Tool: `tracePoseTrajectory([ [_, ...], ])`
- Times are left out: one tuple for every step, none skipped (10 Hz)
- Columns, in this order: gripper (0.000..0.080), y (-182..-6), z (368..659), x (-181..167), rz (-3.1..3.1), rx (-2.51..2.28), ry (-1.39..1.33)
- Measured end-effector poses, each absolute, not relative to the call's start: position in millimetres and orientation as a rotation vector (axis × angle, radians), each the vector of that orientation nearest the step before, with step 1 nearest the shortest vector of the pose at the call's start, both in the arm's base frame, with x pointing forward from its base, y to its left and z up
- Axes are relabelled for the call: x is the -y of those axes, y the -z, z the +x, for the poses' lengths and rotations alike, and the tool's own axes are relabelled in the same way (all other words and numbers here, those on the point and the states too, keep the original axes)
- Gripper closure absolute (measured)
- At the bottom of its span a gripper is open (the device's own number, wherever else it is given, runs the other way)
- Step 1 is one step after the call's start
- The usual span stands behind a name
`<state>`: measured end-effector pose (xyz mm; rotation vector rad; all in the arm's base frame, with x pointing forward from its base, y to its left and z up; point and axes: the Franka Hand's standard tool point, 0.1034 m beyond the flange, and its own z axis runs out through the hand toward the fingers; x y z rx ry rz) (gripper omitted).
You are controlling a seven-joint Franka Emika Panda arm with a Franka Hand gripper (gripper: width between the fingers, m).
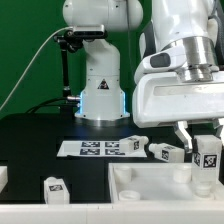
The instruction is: Assemble one leg
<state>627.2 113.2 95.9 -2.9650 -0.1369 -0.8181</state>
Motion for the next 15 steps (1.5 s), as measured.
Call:
tracePoseTrajectory([
  [0.0514, -95.8, 627, -114, -2.964, 0.138, 0.822],
  [0.0512, -95.6, 628, -113, -2.962, 0.136, 0.831],
  [0.0512, -95.3, 629, -111, -2.961, 0.133, 0.846],
  [0.0512, -91.4, 628, -109, -2.965, 0.133, 0.839],
  [0.0512, -89.2, 629, -107, -2.967, 0.130, 0.837],
  [0.0512, -87.0, 630, -107, -2.968, 0.129, 0.836],
  [0.0512, -84.0, 630, -109, -2.966, 0.134, 0.843],
  [0.0512, -83.6, 630, -111, -2.959, 0.137, 0.870],
  [0.0512, -83.5, 631, -112, -2.951, 0.140, 0.901],
  [0.0512, -83.5, 632, -111, -2.949, 0.140, 0.910],
  [0.0512, -83.7, 632, -111, -2.949, 0.139, 0.912],
  [0.0512, -83.7, 632, -111, -2.949, 0.138, 0.912],
  [0.0512, -83.7, 632, -111, -2.949, 0.139, 0.912],
  [0.0484, -83.6, 632, -111, -2.949, 0.139, 0.912],
  [0.0307, -83.6, 632, -111, -2.949, 0.138, 0.912],
])
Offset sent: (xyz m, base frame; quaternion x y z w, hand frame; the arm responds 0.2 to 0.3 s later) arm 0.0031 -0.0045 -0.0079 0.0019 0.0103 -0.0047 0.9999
